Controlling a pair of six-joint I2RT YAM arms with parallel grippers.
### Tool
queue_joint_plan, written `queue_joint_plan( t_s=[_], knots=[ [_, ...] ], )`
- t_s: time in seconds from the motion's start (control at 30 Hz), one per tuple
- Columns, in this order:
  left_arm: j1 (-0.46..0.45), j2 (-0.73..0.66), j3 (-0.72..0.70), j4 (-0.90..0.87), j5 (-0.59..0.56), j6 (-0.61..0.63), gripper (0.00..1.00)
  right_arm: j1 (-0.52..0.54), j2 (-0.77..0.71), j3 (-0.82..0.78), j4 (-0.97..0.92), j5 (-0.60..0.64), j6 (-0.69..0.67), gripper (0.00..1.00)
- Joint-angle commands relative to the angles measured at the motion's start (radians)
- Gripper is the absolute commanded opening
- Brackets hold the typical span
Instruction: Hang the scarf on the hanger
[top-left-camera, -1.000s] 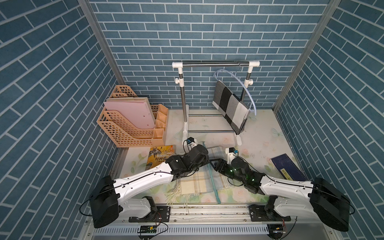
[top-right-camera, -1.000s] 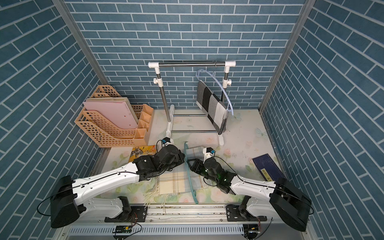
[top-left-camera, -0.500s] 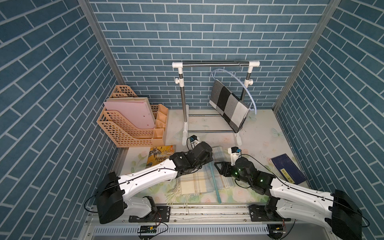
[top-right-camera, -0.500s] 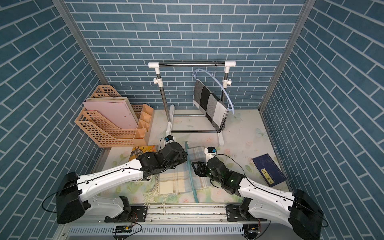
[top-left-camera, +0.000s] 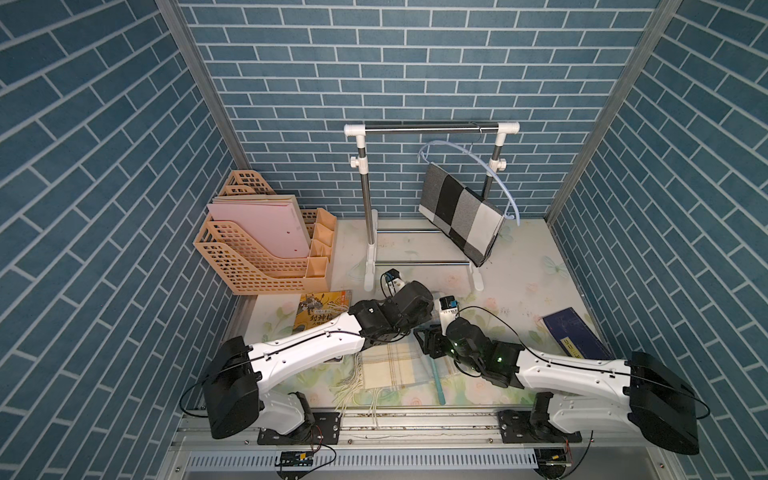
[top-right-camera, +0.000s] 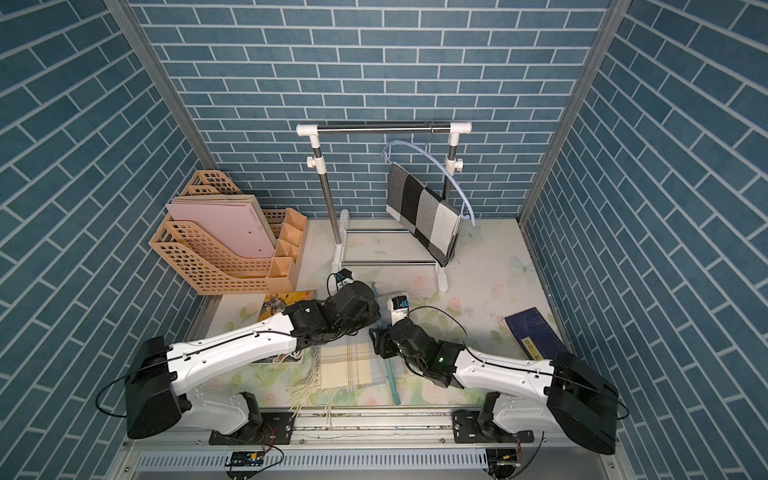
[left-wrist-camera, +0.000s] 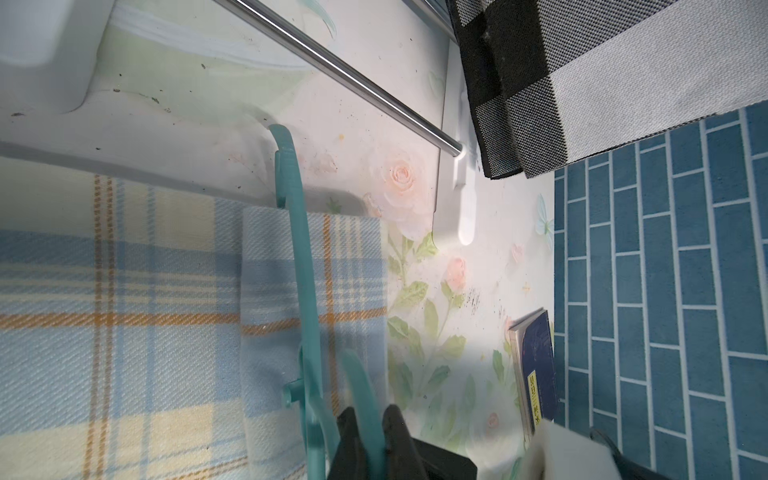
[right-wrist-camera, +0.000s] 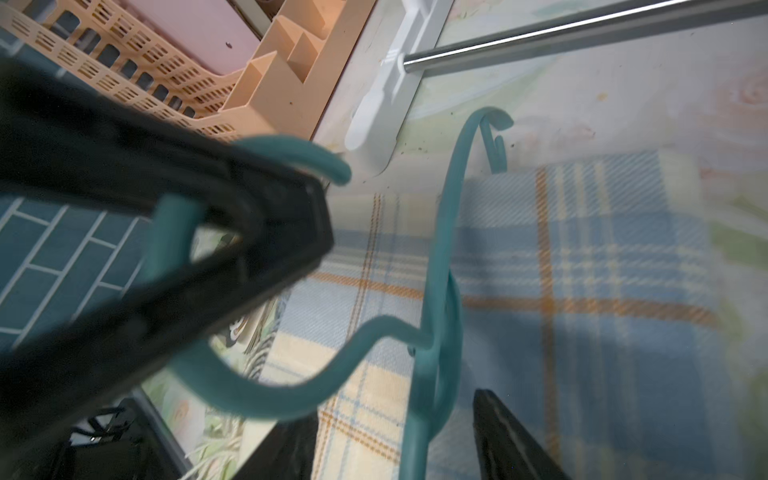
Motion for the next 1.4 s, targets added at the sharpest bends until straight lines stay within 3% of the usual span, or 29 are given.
queue_joint_plan(
  t_s=[0.0,0.2,0.37,0.67,1.0,1.2,1.37],
  knots=[
    [-0.004,0.016,0.011,-0.035,-0.001,0.000,0.25,0.004,0.050,0.036,-0.004,0.076,-0.049,0.63],
    [-0.004,-0.016,0.007,-0.024,0.005,0.023,0.52,-0.001,0.091,0.049,-0.040,0.121,-0.036,0.62],
    [-0.004,-0.038,0.007,-0.028,0.000,0.034,0.61,-0.025,0.084,0.033,-0.044,0.134,-0.014,0.61],
    [-0.004,-0.086,0.015,-0.017,0.017,0.122,0.89,-0.052,0.032,-0.002,-0.058,0.133,0.000,0.61],
    [0.036,-0.296,-0.297,0.205,0.074,0.157,0.89,-0.073,-0.040,-0.071,-0.060,0.107,0.004,0.51],
    [0.089,-0.212,-0.476,0.467,0.222,0.125,0.83,-0.073,-0.043,-0.075,-0.039,0.082,-0.005,0.46],
    [0.118,-0.067,-0.529,0.672,0.352,0.099,0.80,-0.074,-0.047,-0.075,-0.038,0.076,-0.012,0.45]
  ],
)
